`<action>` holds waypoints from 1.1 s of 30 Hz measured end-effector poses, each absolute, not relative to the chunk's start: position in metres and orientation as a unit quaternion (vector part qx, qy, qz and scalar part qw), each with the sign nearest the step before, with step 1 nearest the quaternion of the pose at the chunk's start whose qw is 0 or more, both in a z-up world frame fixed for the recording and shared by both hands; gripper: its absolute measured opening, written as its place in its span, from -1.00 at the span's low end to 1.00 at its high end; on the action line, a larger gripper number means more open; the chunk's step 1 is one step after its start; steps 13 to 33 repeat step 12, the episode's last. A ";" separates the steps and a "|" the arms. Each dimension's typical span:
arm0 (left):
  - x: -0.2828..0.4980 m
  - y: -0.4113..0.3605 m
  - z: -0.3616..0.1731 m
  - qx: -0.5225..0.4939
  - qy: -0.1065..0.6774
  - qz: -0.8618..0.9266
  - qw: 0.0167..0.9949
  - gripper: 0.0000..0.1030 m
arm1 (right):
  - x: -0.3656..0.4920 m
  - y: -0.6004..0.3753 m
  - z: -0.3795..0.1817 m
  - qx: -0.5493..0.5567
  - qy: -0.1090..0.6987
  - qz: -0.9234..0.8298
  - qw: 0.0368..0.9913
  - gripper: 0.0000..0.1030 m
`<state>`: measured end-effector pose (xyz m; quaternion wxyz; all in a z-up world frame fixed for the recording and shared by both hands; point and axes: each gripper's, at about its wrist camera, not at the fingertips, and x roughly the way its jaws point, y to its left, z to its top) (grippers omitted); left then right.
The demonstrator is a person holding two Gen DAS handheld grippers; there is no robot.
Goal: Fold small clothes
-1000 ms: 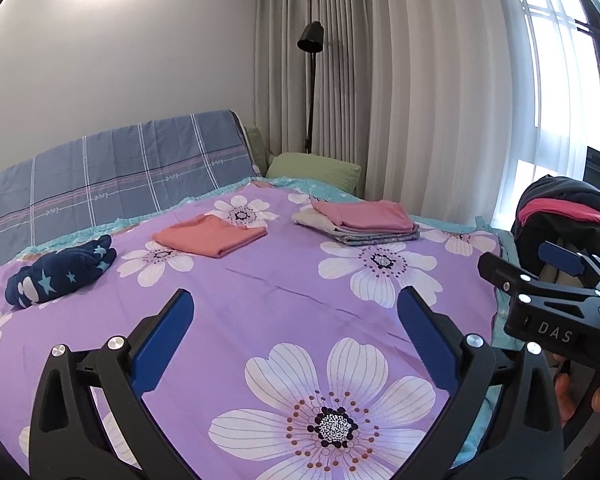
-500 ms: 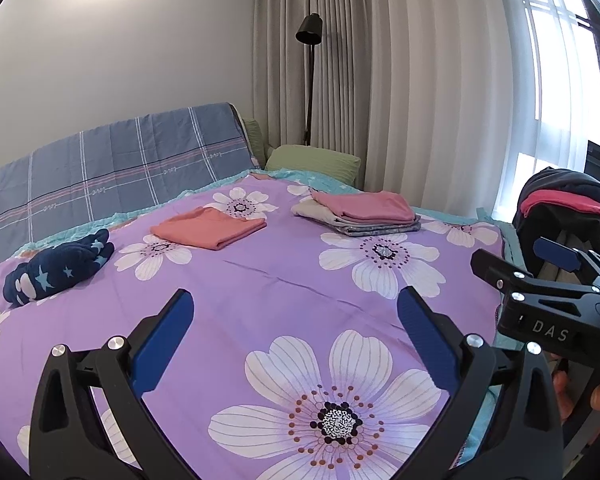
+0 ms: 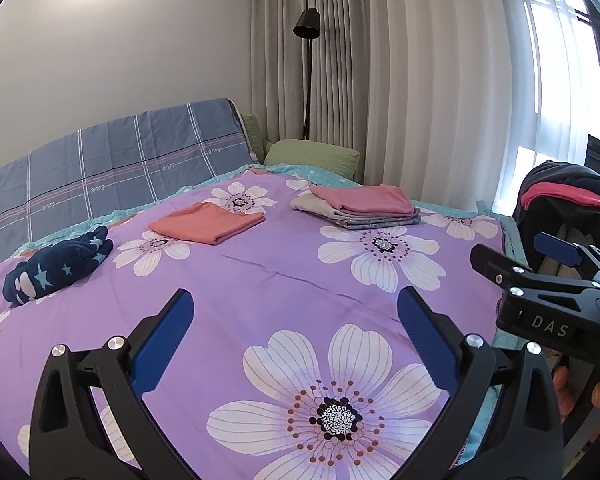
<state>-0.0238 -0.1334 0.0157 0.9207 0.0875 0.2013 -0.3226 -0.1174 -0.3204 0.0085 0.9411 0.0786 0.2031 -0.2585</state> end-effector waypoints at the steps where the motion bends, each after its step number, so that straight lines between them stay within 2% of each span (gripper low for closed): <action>1: -0.024 -0.133 0.016 0.087 0.201 -0.323 0.921 0.97 | -0.117 -0.320 0.008 0.079 0.204 -0.258 0.941 0.96; 33: -0.025 -0.132 0.012 0.091 0.201 -0.322 0.920 0.97 | -0.118 -0.318 0.008 0.075 0.203 -0.259 0.941 0.96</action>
